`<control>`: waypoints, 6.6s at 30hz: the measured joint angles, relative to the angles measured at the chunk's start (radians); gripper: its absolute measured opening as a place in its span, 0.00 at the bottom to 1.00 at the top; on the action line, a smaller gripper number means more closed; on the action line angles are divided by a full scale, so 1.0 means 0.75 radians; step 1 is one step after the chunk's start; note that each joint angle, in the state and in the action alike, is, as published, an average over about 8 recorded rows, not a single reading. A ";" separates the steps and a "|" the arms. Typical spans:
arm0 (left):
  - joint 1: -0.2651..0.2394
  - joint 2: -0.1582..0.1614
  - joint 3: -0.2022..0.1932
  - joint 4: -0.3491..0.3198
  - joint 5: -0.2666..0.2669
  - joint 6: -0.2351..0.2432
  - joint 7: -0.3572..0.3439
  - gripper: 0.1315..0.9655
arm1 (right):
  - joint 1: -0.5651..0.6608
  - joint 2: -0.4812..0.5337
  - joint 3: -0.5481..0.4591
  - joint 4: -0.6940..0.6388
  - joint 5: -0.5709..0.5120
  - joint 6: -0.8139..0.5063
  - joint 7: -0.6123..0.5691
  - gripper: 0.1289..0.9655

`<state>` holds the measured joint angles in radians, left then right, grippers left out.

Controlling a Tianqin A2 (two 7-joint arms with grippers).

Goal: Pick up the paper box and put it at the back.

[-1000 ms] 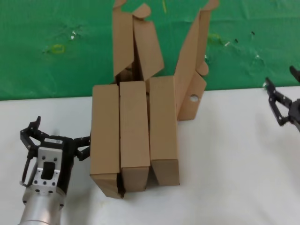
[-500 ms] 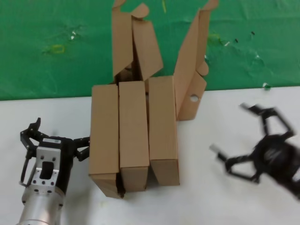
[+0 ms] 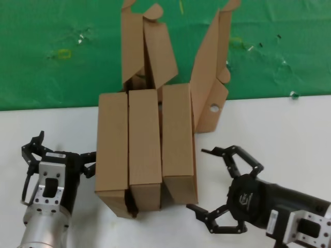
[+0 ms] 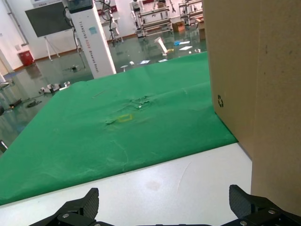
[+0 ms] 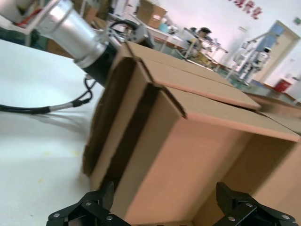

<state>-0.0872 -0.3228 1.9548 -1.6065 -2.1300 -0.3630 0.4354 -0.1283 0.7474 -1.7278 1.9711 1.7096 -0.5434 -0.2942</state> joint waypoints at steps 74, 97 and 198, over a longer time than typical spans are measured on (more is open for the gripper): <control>0.003 -0.026 0.007 -0.004 -0.055 -0.033 -0.020 1.00 | -0.133 0.362 0.467 0.118 -0.276 -0.097 0.456 0.02; 0.007 -0.038 0.013 -0.014 -0.070 -0.038 -0.021 1.00 | 1.197 0.195 -0.311 0.089 -1.465 -1.286 1.301 0.02; 0.023 -0.018 -0.002 -0.019 0.043 0.029 -0.053 1.00 | 1.360 -0.664 -0.412 -0.290 -2.266 -1.316 1.199 0.41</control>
<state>-0.0701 -0.3360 1.9533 -1.6207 -2.0976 -0.3410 0.3955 0.8917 0.2494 -2.0370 1.7533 0.0101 -1.5307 0.6053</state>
